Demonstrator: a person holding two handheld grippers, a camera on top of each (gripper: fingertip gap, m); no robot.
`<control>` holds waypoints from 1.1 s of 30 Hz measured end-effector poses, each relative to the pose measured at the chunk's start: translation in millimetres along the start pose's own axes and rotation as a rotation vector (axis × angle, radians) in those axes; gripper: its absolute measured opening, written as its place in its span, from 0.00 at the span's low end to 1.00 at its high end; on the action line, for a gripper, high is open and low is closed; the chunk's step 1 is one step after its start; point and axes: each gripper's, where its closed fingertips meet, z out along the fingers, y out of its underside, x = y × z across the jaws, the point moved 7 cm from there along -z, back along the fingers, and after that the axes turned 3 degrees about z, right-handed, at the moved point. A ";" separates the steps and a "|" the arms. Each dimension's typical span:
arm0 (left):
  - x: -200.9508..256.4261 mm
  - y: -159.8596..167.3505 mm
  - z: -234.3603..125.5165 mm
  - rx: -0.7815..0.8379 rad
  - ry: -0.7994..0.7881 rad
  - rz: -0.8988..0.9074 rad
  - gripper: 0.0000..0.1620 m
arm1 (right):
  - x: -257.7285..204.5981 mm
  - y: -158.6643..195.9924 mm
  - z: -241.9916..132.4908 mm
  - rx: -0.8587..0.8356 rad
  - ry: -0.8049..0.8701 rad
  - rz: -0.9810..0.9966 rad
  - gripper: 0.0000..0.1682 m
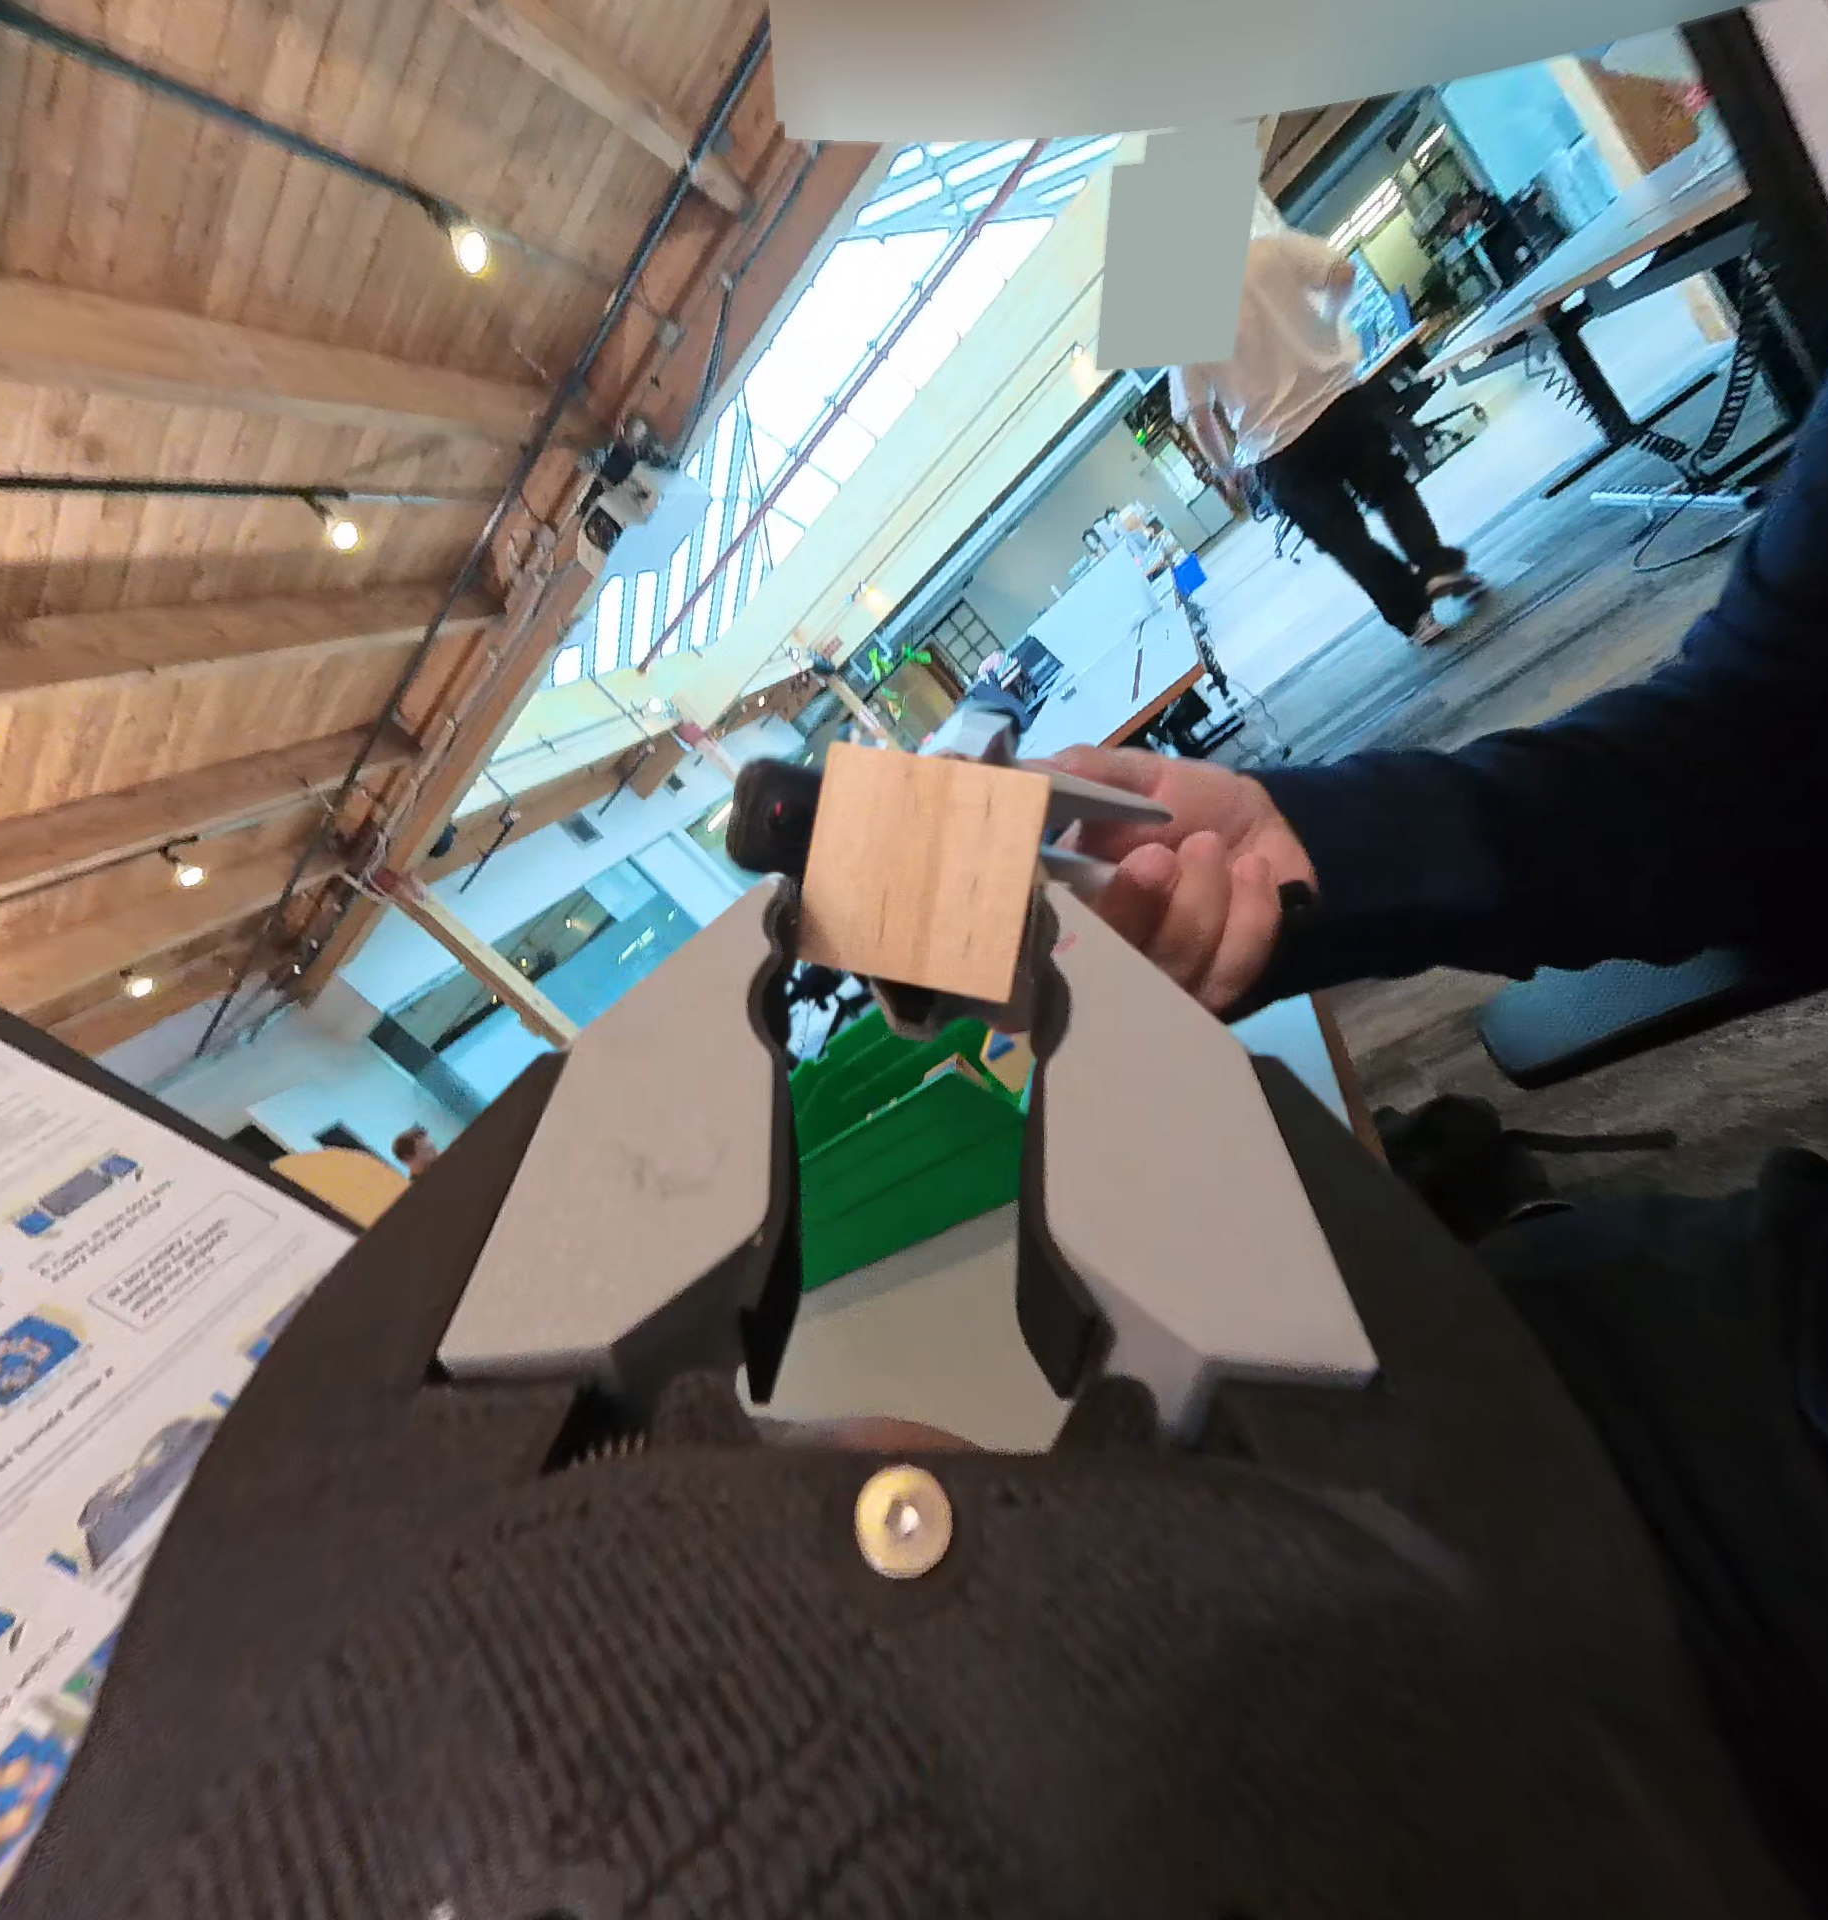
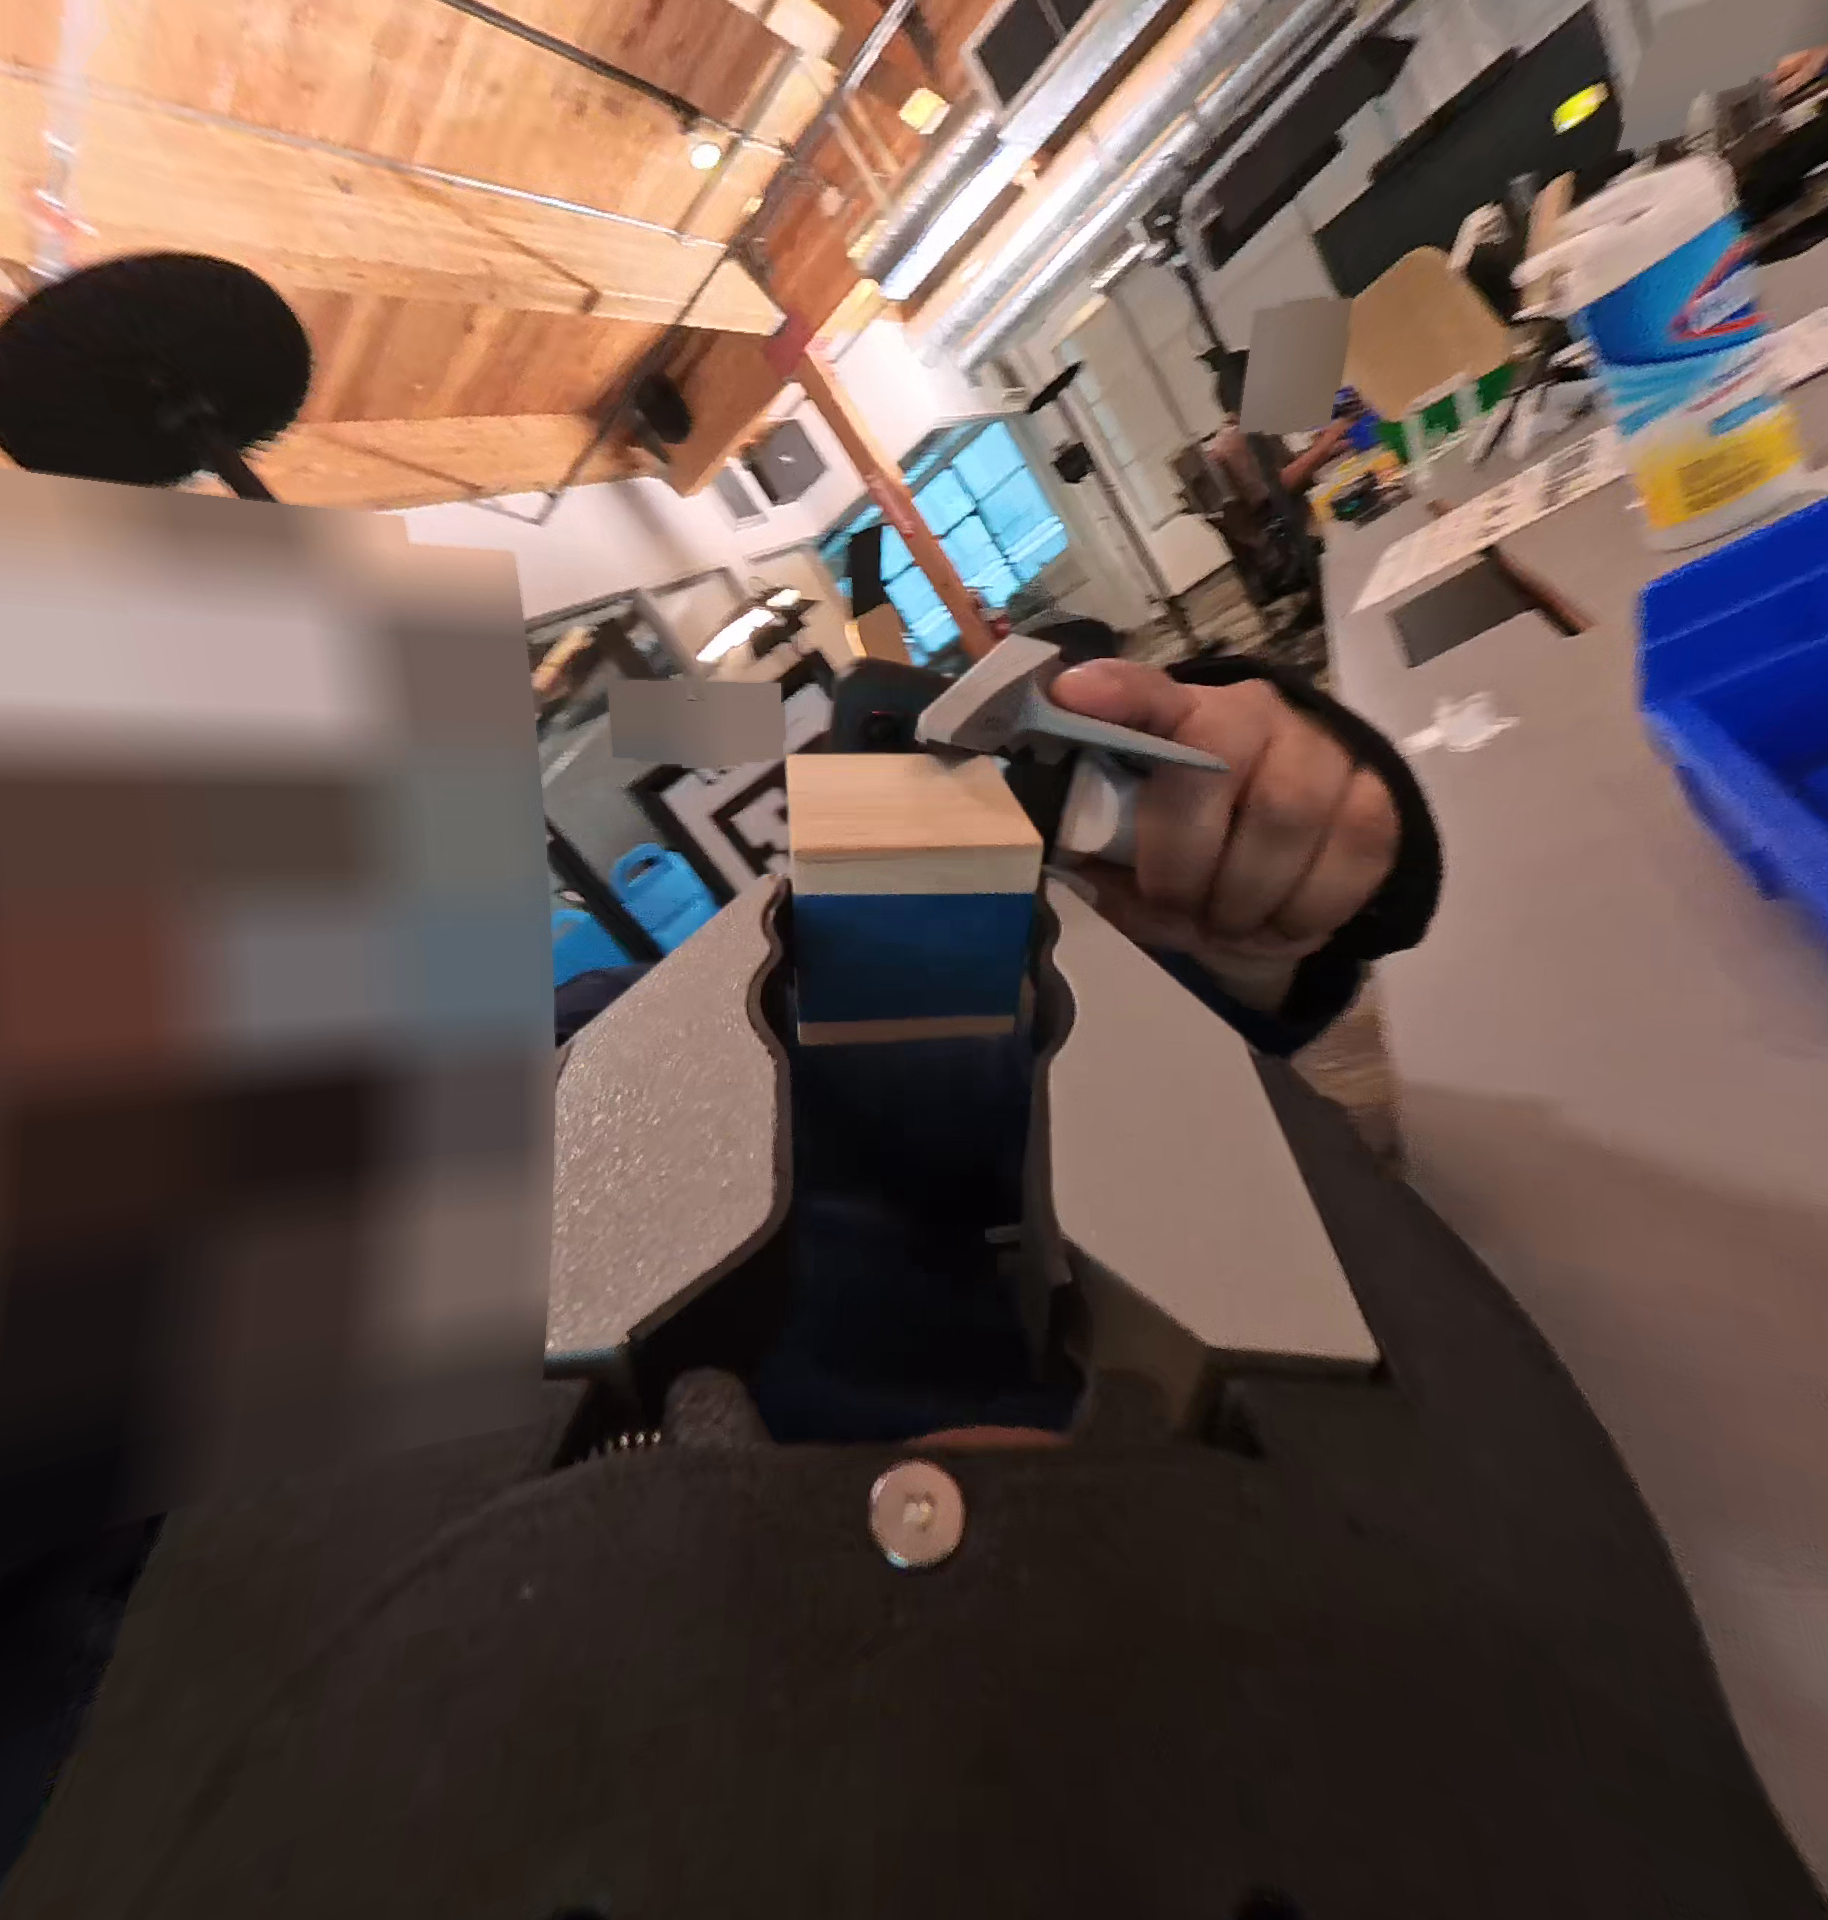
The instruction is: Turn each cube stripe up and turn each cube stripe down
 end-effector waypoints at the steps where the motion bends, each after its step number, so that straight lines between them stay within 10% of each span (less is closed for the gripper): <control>1: -0.6 3.3 0.5 -0.023 -0.003 -0.006 0.26 | 0.4 -1.4 -2.0 0.001 0.046 -0.037 0.25; 17: -10.2 21.6 7.0 -0.087 0.119 -0.616 0.37 | -16.4 -12.0 -22.5 -0.083 0.547 -0.618 0.25; 33: -6.3 29.4 12.6 -0.202 0.125 -0.633 0.25 | -7.4 -2.4 -16.6 -0.165 0.548 -0.636 0.25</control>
